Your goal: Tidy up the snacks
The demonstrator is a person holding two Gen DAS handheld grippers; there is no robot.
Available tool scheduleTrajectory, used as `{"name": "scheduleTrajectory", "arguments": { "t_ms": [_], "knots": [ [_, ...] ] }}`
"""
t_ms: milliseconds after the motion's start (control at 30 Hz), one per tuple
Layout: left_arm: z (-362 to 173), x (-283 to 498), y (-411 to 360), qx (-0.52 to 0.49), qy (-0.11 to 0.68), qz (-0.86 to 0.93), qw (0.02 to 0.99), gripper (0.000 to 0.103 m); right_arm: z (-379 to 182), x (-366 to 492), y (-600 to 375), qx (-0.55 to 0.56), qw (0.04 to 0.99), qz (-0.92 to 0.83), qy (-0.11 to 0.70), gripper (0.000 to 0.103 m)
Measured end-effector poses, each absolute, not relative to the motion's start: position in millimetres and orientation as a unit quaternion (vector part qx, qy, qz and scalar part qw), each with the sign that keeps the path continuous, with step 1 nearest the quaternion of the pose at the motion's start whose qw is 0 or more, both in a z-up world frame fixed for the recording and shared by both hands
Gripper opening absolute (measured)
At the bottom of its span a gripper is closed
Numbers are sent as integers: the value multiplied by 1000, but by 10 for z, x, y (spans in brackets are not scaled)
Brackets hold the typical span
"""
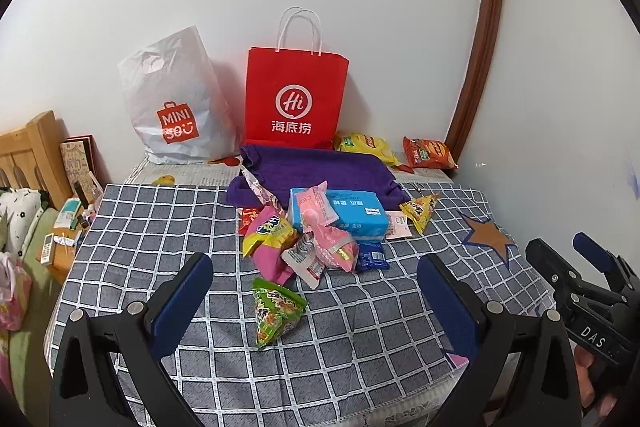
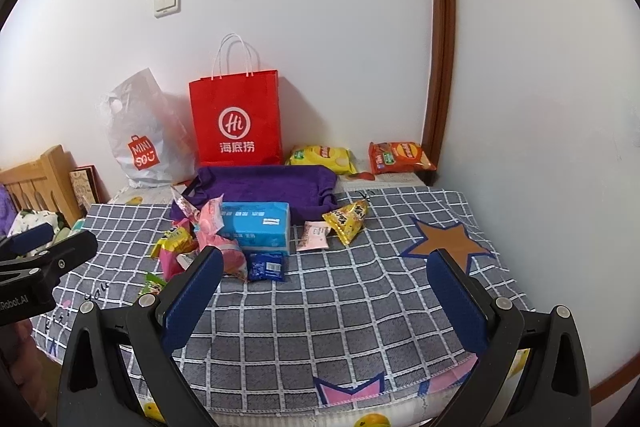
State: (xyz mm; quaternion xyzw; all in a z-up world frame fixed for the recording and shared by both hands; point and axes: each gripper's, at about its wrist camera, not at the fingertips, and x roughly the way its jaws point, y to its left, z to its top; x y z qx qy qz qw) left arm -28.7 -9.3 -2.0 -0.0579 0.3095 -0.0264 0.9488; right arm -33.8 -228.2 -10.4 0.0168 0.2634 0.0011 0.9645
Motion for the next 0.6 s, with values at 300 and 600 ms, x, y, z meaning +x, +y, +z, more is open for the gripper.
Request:
{"name": "scheduleTrajectory", "arguments": {
  "t_ms": [300,600],
  "knots": [
    [-84,-200,-96,-35,310,-14,950,100,-138,-294,-2232,-3,968,-7,251,101],
    [-434,39,46,-30,343,-1,939,100,-283,-103,-2298,6,959,13,282,99]
  ]
}}
